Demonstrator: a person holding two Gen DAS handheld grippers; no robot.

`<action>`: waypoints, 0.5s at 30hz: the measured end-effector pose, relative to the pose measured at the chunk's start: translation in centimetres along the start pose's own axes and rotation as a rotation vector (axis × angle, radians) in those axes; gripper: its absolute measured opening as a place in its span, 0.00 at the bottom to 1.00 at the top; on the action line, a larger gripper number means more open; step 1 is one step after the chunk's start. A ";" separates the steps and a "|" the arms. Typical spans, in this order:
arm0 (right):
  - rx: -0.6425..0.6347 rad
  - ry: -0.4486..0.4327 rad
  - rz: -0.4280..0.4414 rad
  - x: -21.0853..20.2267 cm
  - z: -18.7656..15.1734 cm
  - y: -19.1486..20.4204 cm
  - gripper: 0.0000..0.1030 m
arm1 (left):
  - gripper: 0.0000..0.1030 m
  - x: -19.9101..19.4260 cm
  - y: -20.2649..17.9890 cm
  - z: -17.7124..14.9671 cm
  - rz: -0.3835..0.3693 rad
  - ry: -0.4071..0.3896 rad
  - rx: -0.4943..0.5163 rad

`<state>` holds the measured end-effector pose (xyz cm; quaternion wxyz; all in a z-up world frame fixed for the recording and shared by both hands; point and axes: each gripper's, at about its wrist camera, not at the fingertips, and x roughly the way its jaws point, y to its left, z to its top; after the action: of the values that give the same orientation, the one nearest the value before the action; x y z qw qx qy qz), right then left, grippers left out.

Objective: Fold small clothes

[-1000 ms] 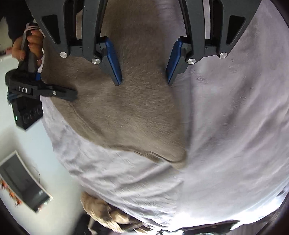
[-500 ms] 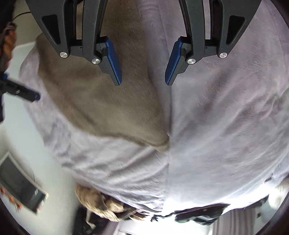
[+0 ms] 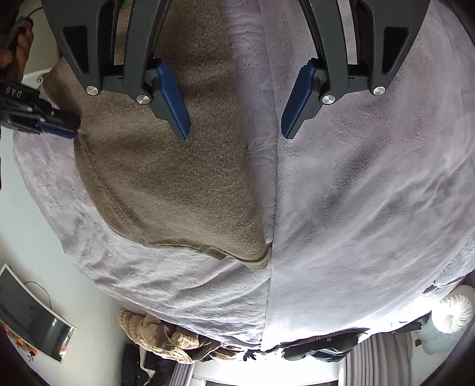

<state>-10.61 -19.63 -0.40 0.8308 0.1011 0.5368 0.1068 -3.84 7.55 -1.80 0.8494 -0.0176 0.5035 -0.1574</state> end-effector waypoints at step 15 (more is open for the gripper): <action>0.168 -0.032 0.069 -0.9 -3.6 -2.1 0.35 | 0.64 -1.2 -0.3 -0.9 0.023 -0.024 -0.003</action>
<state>-14.14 -21.70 -1.72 0.8238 0.1907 0.5265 0.0884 -5.17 7.76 -1.16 0.8572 -0.0148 0.4935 -0.1467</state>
